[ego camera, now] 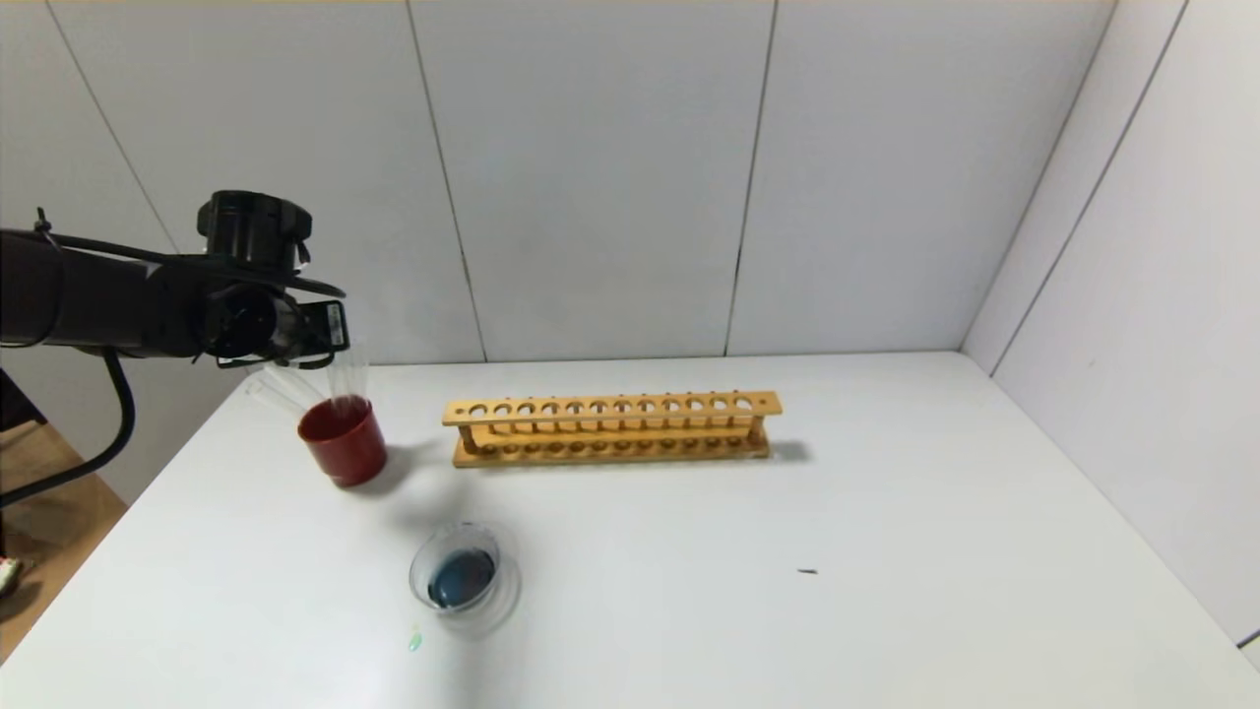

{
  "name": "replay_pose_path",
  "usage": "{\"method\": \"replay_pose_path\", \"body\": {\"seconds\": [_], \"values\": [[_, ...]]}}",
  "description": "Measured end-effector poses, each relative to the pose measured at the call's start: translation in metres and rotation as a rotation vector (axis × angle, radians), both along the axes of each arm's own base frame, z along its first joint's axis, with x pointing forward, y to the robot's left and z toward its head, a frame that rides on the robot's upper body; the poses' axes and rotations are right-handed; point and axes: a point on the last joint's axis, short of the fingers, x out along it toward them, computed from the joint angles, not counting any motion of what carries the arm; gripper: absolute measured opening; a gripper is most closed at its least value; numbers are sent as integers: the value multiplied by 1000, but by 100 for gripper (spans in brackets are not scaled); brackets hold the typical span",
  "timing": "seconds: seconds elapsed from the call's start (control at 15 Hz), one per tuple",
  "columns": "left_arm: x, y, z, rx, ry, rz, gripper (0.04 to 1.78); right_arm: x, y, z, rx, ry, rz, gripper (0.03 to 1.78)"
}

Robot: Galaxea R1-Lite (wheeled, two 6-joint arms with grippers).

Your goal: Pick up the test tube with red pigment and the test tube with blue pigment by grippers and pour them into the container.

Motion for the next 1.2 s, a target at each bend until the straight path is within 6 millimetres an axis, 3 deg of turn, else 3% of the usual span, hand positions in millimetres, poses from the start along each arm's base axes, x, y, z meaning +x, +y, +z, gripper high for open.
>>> {"method": "replay_pose_path", "body": {"seconds": [0.13,0.33,0.67,1.2], "values": [[0,0,3,0,-15,0,149,0,0,0,0,0,0,171],[-1,1,8,4,-31,-1,172,0,0,0,0,0,0,171],[-16,-1,26,44,-52,-30,175,0,0,0,0,0,0,171],[-99,9,78,154,-138,-65,175,0,0,0,0,0,0,171]]}}
